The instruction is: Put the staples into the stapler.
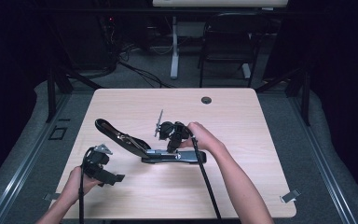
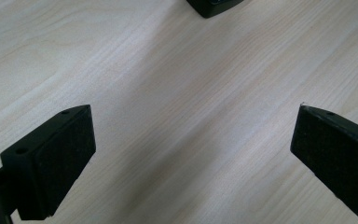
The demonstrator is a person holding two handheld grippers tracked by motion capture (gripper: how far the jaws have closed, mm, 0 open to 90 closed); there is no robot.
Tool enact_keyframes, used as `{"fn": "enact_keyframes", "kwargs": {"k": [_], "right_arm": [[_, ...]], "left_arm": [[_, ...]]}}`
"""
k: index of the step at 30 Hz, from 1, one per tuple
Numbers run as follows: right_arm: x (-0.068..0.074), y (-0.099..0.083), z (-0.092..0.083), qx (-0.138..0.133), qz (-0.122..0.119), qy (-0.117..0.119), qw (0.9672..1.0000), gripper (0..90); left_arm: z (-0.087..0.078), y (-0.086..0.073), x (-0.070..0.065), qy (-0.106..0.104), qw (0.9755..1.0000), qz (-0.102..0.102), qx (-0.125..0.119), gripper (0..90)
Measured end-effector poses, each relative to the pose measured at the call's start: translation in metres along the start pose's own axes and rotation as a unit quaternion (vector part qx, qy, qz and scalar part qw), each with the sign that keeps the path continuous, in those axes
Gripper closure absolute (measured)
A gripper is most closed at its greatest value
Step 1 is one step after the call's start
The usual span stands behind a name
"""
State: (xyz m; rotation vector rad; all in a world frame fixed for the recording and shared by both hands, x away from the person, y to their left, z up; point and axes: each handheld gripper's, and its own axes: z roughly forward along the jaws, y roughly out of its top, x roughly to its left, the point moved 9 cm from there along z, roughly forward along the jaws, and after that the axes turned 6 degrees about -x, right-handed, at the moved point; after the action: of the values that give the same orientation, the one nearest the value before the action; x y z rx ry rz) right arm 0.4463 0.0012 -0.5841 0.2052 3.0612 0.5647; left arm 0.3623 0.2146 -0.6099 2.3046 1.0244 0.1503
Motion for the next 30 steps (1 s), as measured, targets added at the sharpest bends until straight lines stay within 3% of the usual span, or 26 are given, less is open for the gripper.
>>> {"fn": "enact_keyframes", "kwargs": {"k": [25,30], "right_arm": [[0.0005,-0.0012,0.0011,0.011,-0.012,0.000,0.9999,77.7],[0.0007,-0.0012,0.0012,0.003,-0.014,0.003,0.9999,77.9]], "left_arm": [[-0.0001,-0.0004,0.0003,0.002,1.0000,0.000,0.001,0.1],[0.0000,-0.0004,0.0002,0.001,1.0000,0.000,0.002,0.1]]}}
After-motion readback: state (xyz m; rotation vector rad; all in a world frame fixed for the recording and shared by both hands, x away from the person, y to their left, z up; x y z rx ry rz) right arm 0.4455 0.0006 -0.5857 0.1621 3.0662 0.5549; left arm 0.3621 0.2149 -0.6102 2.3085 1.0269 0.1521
